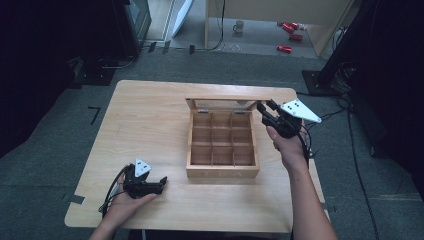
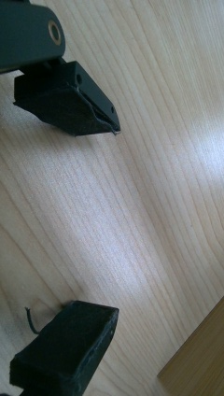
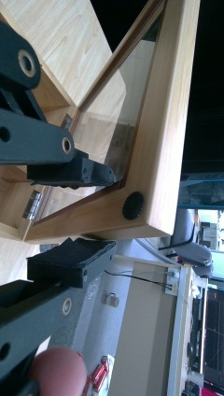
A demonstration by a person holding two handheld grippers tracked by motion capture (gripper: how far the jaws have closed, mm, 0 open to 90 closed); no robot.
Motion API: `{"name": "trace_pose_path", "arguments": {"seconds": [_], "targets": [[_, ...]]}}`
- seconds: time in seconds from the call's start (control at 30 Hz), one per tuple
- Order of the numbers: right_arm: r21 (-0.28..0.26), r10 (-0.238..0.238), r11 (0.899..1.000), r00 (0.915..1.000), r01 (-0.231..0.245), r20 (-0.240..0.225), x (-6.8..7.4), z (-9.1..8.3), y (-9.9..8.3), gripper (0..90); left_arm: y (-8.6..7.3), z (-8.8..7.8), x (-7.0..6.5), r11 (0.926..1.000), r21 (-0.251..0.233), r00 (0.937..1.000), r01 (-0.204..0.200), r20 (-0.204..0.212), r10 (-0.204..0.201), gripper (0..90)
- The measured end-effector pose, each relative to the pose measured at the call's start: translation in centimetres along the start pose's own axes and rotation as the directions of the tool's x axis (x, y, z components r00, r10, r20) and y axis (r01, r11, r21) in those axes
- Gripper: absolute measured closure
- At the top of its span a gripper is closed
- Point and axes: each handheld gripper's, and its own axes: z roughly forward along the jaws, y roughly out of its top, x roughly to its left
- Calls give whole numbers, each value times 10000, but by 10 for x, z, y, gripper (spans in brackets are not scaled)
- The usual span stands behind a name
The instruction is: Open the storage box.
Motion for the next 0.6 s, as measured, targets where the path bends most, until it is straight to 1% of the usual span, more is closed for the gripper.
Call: {"name": "trace_pose_path", "arguments": {"seconds": [0.07, 0.2, 0.43, 0.6], "targets": [[-11, -37, 10000, 10000, 37, 24, -1, 2, 2, 638, 0, 0, 0, 10000, 2, 10000, -5, -4, 5, 105], [-10, 84, 10000, 10000, -84, 50, -4, 9, 7, 642, 0, 0, 0, 10000, 1, 10000, -3, -5, 3, 105], [176, 214, 9996, 9992, -220, 329, -7, 22, 19, 652, 0, 0, 0, 10000, 1, 10000, 7, 16, -7, 105], [331, 261, 9991, 9989, -274, 395, -12, 32, 28, 657, 0, 0, 1, 10000, -25, 10000, 2, 35, -2, 105]]}}
